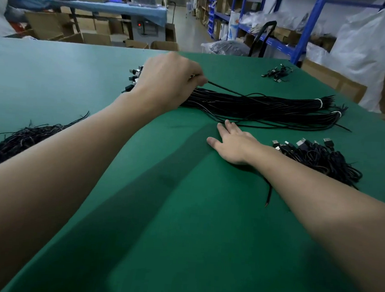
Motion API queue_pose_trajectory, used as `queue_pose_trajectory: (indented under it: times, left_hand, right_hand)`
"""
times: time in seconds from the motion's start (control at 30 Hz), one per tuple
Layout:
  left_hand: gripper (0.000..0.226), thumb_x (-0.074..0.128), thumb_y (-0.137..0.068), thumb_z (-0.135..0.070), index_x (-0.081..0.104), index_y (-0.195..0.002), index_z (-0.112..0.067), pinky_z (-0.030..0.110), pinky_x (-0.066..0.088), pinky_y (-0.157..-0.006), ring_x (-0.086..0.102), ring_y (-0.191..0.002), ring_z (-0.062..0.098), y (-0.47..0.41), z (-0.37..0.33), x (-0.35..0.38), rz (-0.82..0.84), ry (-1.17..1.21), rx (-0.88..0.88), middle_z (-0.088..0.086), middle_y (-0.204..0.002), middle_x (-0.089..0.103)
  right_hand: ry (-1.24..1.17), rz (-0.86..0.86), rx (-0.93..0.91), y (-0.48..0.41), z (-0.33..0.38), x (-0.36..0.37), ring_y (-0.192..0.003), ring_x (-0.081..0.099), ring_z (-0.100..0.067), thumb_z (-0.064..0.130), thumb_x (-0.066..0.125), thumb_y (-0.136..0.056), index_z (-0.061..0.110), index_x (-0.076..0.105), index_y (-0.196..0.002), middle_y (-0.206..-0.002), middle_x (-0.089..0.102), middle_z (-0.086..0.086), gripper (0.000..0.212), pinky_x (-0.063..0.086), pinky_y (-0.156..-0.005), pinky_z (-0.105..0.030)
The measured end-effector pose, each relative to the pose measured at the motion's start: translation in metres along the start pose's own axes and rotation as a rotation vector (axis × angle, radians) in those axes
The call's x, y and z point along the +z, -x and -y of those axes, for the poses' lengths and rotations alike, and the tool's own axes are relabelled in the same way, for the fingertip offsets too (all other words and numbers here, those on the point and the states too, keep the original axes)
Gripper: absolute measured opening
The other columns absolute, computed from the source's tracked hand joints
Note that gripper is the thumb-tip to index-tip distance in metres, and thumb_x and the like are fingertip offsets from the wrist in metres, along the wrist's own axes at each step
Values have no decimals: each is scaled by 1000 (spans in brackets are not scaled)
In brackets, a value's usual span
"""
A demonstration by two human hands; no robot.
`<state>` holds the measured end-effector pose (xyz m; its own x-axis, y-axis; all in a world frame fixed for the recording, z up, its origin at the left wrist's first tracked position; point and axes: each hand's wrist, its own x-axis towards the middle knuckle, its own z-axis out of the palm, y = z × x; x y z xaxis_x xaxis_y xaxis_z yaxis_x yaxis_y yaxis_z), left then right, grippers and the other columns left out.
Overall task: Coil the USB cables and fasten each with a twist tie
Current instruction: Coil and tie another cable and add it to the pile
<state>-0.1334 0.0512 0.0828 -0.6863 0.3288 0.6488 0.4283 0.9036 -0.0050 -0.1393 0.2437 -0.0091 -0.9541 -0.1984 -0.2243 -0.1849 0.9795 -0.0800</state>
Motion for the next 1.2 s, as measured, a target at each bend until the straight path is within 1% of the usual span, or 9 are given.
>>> queue_pose_trajectory:
  times: [0.3,0.47,0.57,0.67,0.73,0.8,0.93,1.07,1.2]
  left_hand:
    - [26,57,-99,-33,79,-97,-19,19,30,-50,48,-51,2,62,13,-65,-232,256,-431,-10,-56,52]
    - [28,53,-104,-35,77,-97,-21,23,14,-41,19,-43,9,119,-14,-72,1,725,-680,-11,-49,26]
    - [28,45,-107,-20,71,-112,-10,18,20,-42,24,-47,8,143,-37,-70,92,1229,-857,-9,-57,33]
    - [24,43,-106,-12,66,-110,-4,18,34,-46,42,-48,10,161,-60,-66,213,1432,-870,-4,-61,49]
    - [17,43,-107,-13,57,-102,-4,22,44,-51,54,-51,15,173,-74,-64,265,1382,-811,0,-64,57]
    - [17,44,-107,-14,51,-97,-4,27,51,-56,63,-56,20,185,-83,-62,291,1302,-745,4,-66,63]
    - [15,56,-101,-19,64,-105,-6,27,50,-64,62,-68,16,206,-80,-62,426,1141,-581,4,-79,73]
    - [10,68,-96,-19,73,-104,-21,18,48,-62,62,-67,9,213,-75,-59,470,1069,-531,4,-81,75]
    - [38,84,-78,-16,63,-108,-21,26,53,-60,64,-65,20,215,-77,-54,397,1175,-602,13,-81,73]
  right_hand:
    - [-23,54,23,7,5,-5,-155,-10,-19,58,17,-105,19,-5,-161,-168,-15,-5,72,1,-126,-42]
    - [-47,10,38,22,16,-9,-156,-5,-22,52,21,-107,14,1,-161,-169,-9,-8,69,6,-126,-42]
    - [-523,36,-187,63,37,-6,-150,28,-22,47,31,-108,11,32,-156,-165,26,-7,60,20,-123,-38]
    - [-1423,329,-392,106,72,1,-104,64,-13,62,20,-103,11,57,-135,-120,68,-6,70,44,-100,-32]
    - [-1620,321,-398,130,85,9,-66,60,-14,59,24,-103,9,60,-123,-100,64,-15,65,53,-67,-29]
    - [-1664,174,-333,146,92,12,-54,58,-15,39,35,-108,4,63,-112,-101,61,-23,45,53,-50,-29]
    - [-1918,-2,-231,157,78,1,-83,73,-20,24,34,-110,6,63,-97,-96,75,-13,36,59,-82,-35]
    - [-2177,30,-133,172,71,-5,-51,55,-11,27,40,-108,7,65,-97,-62,56,1,33,47,-48,-21]
    - [-2228,116,-82,185,89,7,-47,32,-11,37,40,-108,9,61,-90,-56,35,3,40,31,-44,-21]
